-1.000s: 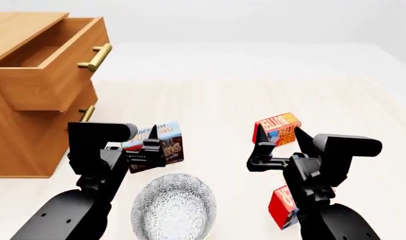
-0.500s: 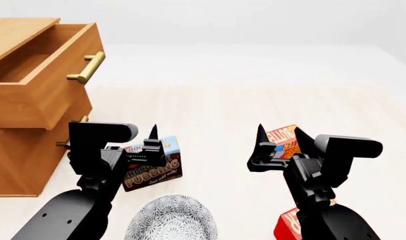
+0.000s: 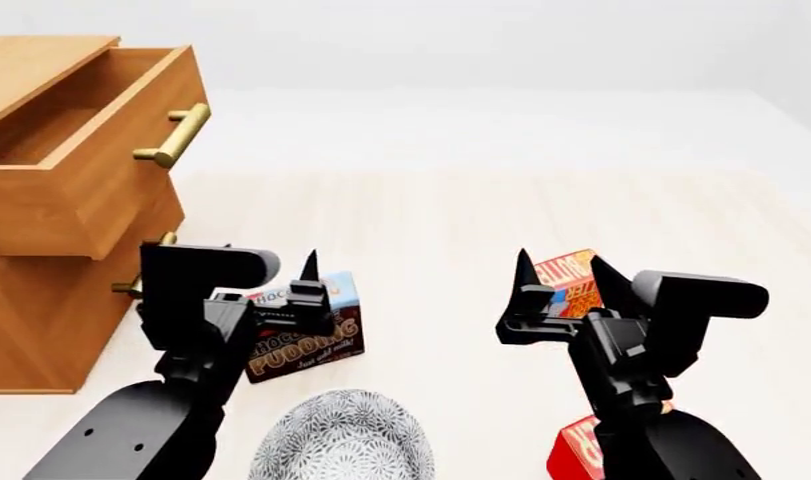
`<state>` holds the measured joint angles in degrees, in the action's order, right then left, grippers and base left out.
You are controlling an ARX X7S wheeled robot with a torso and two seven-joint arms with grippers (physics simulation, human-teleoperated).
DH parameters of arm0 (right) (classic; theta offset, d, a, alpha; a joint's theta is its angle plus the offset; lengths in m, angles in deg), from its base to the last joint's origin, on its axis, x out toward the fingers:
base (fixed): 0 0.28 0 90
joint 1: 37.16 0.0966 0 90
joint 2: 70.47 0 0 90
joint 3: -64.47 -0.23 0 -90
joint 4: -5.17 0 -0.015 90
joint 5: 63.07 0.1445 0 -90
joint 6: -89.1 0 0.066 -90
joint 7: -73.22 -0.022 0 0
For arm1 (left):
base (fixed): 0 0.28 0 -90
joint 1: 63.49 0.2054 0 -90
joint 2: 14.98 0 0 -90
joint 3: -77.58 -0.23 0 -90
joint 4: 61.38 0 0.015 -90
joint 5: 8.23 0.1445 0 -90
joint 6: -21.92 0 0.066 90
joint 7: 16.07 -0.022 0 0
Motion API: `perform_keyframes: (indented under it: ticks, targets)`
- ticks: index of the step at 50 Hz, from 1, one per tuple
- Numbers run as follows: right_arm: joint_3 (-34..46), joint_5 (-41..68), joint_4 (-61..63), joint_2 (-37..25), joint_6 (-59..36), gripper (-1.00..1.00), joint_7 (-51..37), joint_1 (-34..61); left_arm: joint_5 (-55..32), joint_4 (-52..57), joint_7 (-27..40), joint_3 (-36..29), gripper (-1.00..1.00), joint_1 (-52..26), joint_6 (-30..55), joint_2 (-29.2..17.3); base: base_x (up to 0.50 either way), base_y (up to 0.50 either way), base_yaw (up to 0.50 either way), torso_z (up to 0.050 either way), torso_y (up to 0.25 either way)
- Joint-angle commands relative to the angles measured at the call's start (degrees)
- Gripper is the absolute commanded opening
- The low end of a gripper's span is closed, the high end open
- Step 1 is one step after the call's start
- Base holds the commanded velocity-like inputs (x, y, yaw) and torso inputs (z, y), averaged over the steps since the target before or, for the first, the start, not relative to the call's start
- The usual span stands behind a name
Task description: Put the butter at the front in the top drawer of the cabinet and close it.
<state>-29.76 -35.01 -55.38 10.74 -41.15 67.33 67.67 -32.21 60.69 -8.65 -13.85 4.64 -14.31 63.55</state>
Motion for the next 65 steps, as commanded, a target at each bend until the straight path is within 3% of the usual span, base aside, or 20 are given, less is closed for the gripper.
perform_keyframes:
  ticks: [1,13,18,26,30,40,47,65]
  targets:
    - [0.0,0.7,0.4,-0.4,0.2,1.0,-0.6,-0.3,-3.9,4.6,-1.4,-0.2,1.0,-0.7,3.7,-0.9,0.0,0.0,0.0,0.0,0.0]
    - [0.5,1.0,-0.8,-0.4,1.7,1.0,-0.3,-1.0,-19.3,12.6,-0.9,8.6,1.0,-11.6,22.8,1.3,0.0,0.0,0.0,0.0,0.0]
    - [0.4,1.3,-1.0,-0.6,2.0,1.0,-0.4,-1.2,-19.9,11.9,0.3,9.3,1.0,-16.3,25.0,0.6,0.0,0.0,0.0,0.0,0.0]
    - [0.6,1.3,-3.0,-0.5,3.7,1.0,0.3,-1.8,-12.6,3.8,1.9,5.3,1.0,-23.4,20.4,-4.0,0.0,0.0,0.0,0.0,0.0]
    - [0.8,1.1,-4.2,-0.5,5.1,1.0,0.9,-2.1,-15.5,0.8,3.8,10.2,1.0,-29.9,28.7,-2.6,0.0,0.0,0.0,0.0,0.0]
    - [0.9,2.0,-3.1,-1.1,5.2,1.0,0.8,-2.9,-9.3,-13.4,3.9,2.3,1.0,-43.4,26.6,-9.7,0.0,0.0,0.0,0.0,0.0]
    - [1.2,2.4,-3.0,-1.2,5.4,1.0,0.8,-3.3,-8.0,-20.8,3.0,-0.9,1.0,-52.5,28.0,-11.7,0.0,0.0,0.0,0.0,0.0]
    - [0.7,3.6,-4.9,-0.9,7.7,1.0,1.1,-3.1,-6.9,-33.7,1.8,-3.7,1.0,-58.0,31.4,-14.1,0.0,0.0,0.0,0.0,0.0]
